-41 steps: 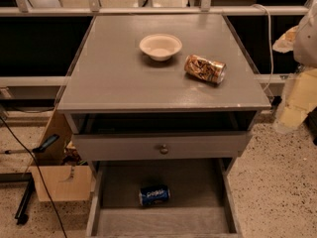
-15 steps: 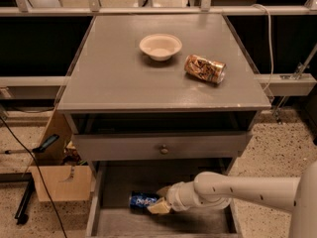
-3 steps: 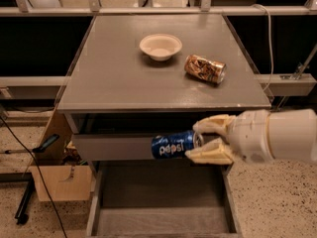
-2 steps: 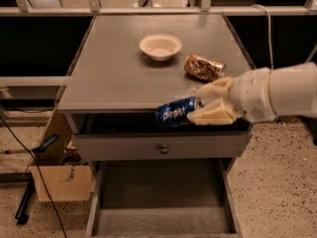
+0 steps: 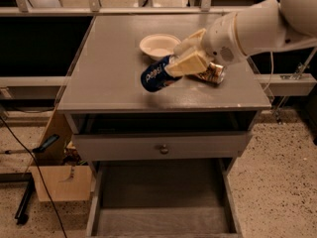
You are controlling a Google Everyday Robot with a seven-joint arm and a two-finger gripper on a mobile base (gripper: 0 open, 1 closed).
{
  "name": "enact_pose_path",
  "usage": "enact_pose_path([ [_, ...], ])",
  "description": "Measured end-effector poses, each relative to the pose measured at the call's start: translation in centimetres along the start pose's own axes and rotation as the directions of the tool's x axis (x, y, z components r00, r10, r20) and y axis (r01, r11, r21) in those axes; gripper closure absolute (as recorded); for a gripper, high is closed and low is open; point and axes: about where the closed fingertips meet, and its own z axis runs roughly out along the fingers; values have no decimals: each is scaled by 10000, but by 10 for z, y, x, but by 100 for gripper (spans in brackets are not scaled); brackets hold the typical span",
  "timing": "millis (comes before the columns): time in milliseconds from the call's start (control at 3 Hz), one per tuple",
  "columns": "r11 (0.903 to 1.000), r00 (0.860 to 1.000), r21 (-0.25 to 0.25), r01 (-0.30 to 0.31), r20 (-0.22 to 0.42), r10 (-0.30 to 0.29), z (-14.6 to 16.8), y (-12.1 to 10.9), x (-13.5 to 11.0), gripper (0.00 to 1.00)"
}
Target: Pick pepsi can from middle drawer and place on counter
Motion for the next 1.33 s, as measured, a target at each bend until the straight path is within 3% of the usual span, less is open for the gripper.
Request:
enact_pose_path([
  [333,9991,9999,-422,66,103,-62,30,-14,-25,100],
  [667,9902,9943,-1395,-105,1034,251,84,1,1,100],
  [1000,9805,9860,-1841,-686,1370,947,118,15,71,100],
  [1333,9785,9858,-1935,-712,1360,986,123,17,75,73],
])
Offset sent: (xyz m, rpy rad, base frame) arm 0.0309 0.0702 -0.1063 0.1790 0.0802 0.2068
